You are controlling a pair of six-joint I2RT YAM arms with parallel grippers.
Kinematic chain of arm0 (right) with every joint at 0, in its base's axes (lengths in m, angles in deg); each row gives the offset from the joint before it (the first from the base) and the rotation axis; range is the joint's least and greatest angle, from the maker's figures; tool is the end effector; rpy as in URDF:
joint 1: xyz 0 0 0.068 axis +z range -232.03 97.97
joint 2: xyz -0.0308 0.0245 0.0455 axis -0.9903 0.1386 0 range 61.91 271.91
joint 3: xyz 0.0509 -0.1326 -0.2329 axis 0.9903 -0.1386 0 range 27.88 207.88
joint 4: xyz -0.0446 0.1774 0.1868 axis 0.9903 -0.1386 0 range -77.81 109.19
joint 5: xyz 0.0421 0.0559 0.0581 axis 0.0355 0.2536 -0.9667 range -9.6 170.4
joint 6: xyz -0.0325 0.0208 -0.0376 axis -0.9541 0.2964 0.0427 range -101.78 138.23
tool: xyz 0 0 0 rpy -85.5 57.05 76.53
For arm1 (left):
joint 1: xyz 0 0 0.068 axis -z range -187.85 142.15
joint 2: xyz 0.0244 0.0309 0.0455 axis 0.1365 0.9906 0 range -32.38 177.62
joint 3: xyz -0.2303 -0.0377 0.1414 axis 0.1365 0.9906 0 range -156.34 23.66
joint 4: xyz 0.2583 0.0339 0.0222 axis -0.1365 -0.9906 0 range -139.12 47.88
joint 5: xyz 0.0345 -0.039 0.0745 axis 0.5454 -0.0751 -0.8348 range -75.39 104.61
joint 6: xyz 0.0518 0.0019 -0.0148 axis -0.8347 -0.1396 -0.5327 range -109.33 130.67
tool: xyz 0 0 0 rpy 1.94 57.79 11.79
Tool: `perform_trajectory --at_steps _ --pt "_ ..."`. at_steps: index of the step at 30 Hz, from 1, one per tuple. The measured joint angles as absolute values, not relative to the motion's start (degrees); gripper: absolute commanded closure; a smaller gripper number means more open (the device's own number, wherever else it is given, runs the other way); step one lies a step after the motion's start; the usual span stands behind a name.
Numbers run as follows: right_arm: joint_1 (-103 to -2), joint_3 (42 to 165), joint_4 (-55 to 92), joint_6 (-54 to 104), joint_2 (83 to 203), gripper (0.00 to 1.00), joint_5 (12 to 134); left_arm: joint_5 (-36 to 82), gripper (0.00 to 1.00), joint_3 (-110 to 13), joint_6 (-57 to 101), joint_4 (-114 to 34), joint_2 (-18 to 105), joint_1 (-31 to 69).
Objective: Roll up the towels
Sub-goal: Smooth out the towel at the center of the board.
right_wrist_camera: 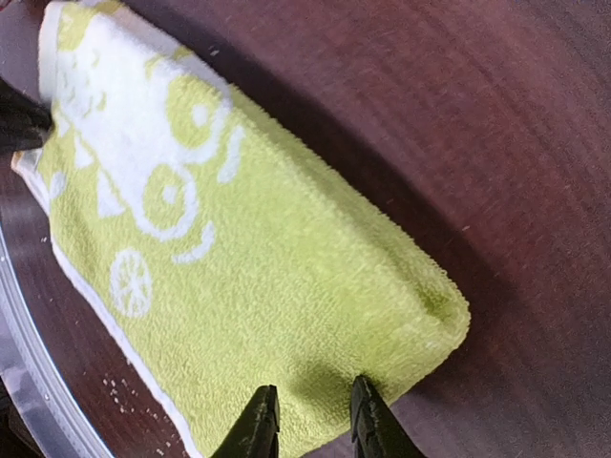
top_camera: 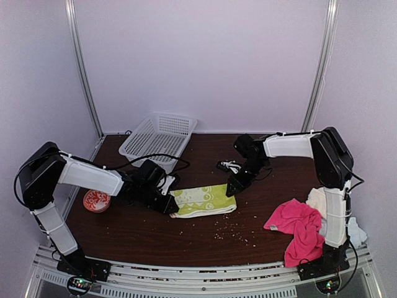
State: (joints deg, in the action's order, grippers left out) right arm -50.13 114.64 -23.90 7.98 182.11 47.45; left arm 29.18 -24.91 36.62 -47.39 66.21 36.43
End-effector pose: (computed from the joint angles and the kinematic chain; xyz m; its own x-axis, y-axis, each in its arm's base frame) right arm 0.3417 0.2354 0.1557 -0.7144 -0.6206 -0.3233 -0.6891 0.5436 0.4791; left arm 0.2261 -0.2330 0.1363 -0.8698 0.2565 -0.4215 0.4422 0.7843 -0.4351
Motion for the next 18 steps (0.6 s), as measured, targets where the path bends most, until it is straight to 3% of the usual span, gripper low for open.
perform_trajectory --at_steps 9,18 --pt "-50.57 118.64 -32.16 5.06 178.85 0.68 47.3 27.89 0.85 -27.69 32.12 -49.89 59.46 37.67" --pt "-52.62 129.7 -32.44 4.4 183.34 0.77 43.03 31.8 0.87 -35.36 31.57 -42.67 69.31 42.57"
